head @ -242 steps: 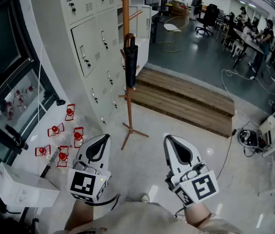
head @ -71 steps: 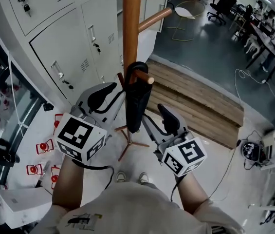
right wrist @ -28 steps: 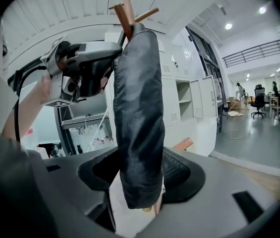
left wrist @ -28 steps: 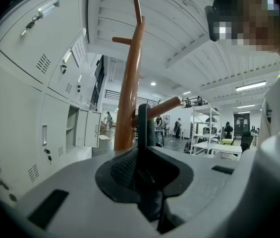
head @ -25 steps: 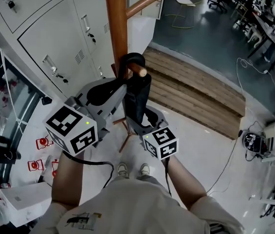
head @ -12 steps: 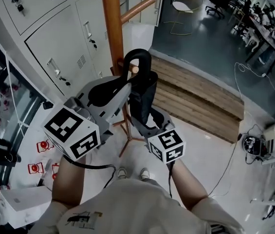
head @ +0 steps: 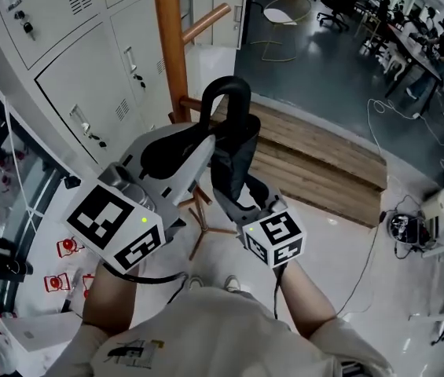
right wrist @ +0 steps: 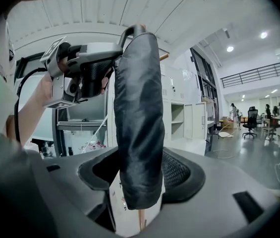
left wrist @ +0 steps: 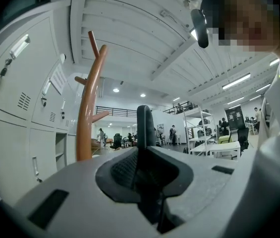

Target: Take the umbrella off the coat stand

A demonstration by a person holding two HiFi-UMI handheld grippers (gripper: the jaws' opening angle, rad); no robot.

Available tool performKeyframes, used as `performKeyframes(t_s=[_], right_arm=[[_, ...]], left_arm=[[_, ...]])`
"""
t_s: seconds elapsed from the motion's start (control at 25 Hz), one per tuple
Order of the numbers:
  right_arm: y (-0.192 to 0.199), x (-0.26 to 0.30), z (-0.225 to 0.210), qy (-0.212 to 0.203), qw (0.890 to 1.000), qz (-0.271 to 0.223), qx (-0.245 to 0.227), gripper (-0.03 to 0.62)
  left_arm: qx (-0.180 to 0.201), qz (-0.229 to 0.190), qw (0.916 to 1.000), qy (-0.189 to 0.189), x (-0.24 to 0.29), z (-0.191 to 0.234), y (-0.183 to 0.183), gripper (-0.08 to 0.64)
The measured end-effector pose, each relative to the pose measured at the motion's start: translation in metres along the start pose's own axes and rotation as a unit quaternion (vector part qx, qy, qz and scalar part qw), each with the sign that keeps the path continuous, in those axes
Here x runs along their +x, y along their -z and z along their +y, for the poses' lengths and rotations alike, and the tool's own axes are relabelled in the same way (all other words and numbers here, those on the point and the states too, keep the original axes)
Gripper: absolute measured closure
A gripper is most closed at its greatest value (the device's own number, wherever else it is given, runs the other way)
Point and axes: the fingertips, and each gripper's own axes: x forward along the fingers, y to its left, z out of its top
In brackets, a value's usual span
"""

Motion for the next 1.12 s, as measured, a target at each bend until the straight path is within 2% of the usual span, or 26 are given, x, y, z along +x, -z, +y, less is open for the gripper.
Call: performKeyframes(t_s=[0.52, 0.84, 1.12], right_arm=[[-0.006, -0.047, -0.037, 0.068, 0.998, 0.004, -0.010, 0.339], [0.014, -0.071, -0.059, 0.104, 0.994, 0.028, 0.003, 0.339], [0.040, -0.079, -0.072, 0.118, 0.992, 0.040, 0.027, 0.339]], left_arm=[[-0.004, -0.024, 0.9981, 0.057, 0.033, -0.034, -0.012, 0.503], [-0.028, -0.014, 0.9949, 0.095, 0.059, -0.049, 0.004, 0.503], [-0.032, 0.000, 0.9923, 0.119, 0.078, -0.061, 0.026, 0.503]])
